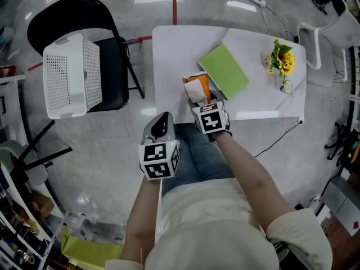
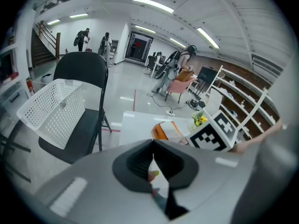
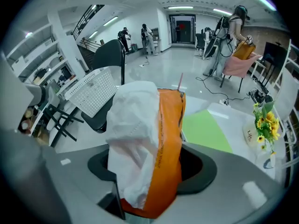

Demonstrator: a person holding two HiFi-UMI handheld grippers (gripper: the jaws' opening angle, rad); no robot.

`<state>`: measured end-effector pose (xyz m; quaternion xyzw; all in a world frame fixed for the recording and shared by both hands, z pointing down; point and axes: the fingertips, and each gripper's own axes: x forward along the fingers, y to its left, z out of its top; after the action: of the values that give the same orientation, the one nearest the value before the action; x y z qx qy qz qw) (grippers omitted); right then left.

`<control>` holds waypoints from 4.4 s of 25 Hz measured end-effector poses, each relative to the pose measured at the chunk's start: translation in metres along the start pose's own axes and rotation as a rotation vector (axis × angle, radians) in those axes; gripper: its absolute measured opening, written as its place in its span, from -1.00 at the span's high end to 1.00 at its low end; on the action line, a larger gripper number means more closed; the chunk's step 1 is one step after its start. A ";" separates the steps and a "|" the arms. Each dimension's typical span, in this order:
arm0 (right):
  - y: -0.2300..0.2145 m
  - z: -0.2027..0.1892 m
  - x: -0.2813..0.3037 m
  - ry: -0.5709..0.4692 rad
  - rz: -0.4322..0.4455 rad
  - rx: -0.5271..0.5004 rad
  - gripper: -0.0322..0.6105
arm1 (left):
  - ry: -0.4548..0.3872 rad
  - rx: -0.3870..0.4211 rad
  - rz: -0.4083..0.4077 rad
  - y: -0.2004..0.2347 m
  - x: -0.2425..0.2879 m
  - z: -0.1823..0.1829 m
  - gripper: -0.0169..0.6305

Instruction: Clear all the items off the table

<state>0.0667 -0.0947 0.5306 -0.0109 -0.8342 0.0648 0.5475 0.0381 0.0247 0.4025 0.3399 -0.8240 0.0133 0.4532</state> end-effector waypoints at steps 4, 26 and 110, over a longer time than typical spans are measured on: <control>0.000 0.014 -0.020 -0.027 0.014 -0.027 -0.08 | -0.019 0.004 0.005 -0.008 -0.006 0.014 0.92; -0.018 0.037 -0.097 -0.140 0.068 -0.160 -0.08 | -0.127 0.028 0.048 -0.058 -0.033 0.052 0.92; 0.373 0.260 0.000 -0.143 0.292 -0.459 -0.07 | -0.185 -0.217 0.232 0.356 -0.139 0.097 0.92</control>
<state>-0.1913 0.2505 0.3842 -0.2504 -0.8531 -0.0471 0.4553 -0.1877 0.3430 0.3416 0.1913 -0.8924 -0.0547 0.4050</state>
